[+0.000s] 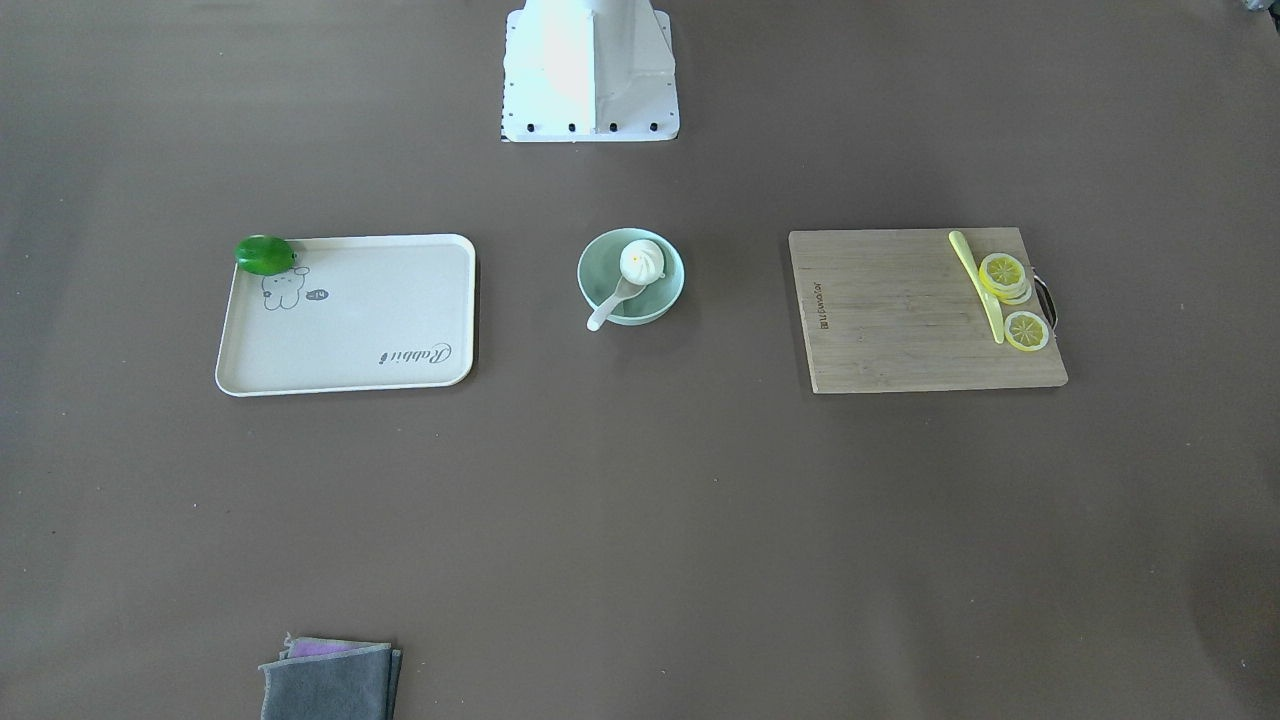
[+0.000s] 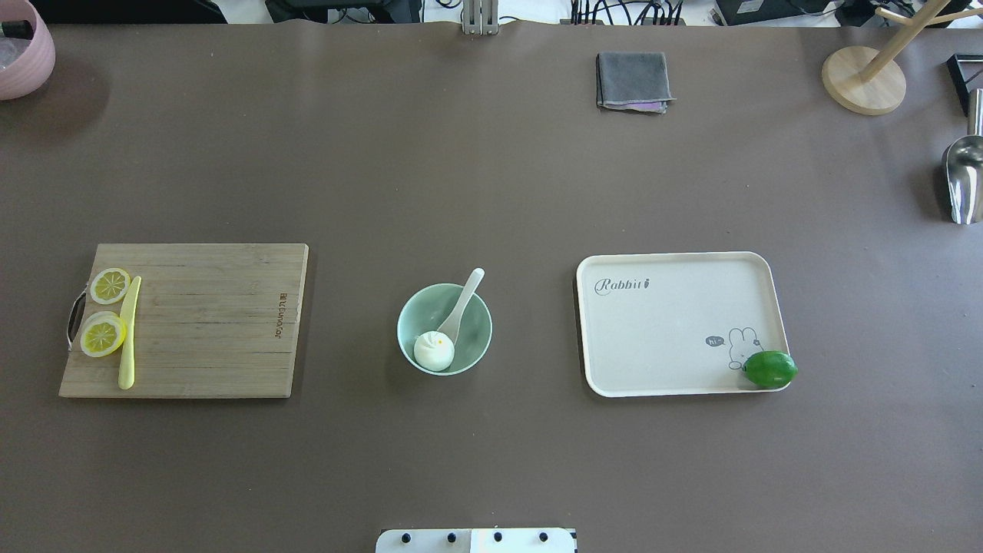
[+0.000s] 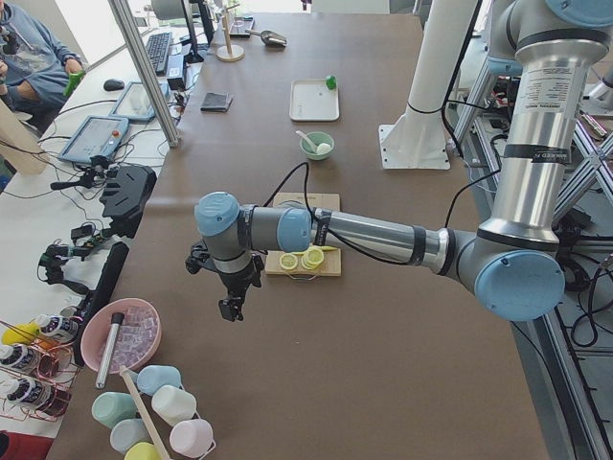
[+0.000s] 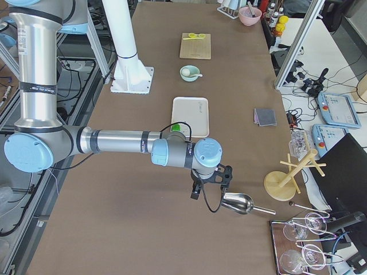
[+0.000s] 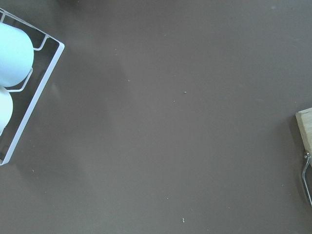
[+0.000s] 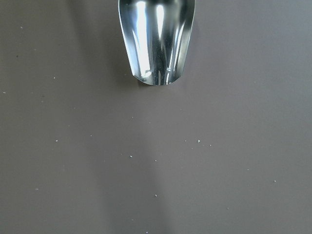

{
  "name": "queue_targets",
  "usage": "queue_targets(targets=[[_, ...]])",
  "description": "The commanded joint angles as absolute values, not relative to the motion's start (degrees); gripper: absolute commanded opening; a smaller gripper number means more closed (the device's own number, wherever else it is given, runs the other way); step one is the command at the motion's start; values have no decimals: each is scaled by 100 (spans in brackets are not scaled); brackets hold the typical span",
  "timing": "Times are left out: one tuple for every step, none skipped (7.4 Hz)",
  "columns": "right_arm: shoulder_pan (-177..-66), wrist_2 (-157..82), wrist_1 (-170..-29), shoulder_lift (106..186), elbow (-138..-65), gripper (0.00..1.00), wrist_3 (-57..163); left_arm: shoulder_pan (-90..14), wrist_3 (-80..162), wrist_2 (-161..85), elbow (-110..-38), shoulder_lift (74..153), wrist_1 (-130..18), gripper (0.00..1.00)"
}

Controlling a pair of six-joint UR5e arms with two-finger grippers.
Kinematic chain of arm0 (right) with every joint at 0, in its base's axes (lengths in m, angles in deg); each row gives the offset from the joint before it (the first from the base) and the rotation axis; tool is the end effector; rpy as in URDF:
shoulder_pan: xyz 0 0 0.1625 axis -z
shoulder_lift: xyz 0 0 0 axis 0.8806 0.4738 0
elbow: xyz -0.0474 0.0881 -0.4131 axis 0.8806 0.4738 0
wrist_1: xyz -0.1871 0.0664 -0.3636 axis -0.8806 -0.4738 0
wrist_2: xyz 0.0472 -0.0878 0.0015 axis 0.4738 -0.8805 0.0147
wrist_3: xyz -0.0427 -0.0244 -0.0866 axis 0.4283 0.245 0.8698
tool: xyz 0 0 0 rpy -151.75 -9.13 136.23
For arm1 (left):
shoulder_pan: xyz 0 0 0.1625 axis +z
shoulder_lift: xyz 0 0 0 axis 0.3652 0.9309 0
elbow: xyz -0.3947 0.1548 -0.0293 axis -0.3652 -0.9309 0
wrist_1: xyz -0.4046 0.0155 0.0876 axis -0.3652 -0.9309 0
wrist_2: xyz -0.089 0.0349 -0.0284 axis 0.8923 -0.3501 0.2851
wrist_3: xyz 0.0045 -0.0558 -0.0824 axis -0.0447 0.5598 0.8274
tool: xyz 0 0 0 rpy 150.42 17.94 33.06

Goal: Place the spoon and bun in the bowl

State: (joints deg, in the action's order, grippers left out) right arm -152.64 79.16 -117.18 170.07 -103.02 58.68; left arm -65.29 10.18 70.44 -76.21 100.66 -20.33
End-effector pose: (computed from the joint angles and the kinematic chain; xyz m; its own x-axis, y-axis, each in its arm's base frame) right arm 0.0649 -0.4596 0.6507 0.6326 0.2423 0.7356 -0.1377 0.9699 -0.2011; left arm -0.0383 -0.5397 0.5930 0.7174 0.3250 -0.6162 -0.2662 0.9453 0.1887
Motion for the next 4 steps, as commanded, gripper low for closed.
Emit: queue_targets(targets=[[-15268,7913,-11717,17017,-10299,100,5828,-6533,1032,7040,-7647,10072,-2034,98],[-15260,7913,-11717,17017,-10273,100,5820,-6533,1172,7040,-7682,10081,-2042,98],[-15260,7913,-11717,17017,-10246,100,5811,-6533,1225,7031,-7700,10081,-2077,98],[-15268,7913,-11717,17009,-10220,100,5811,-6533,1226,7031,-7700,10064,-2130,98]])
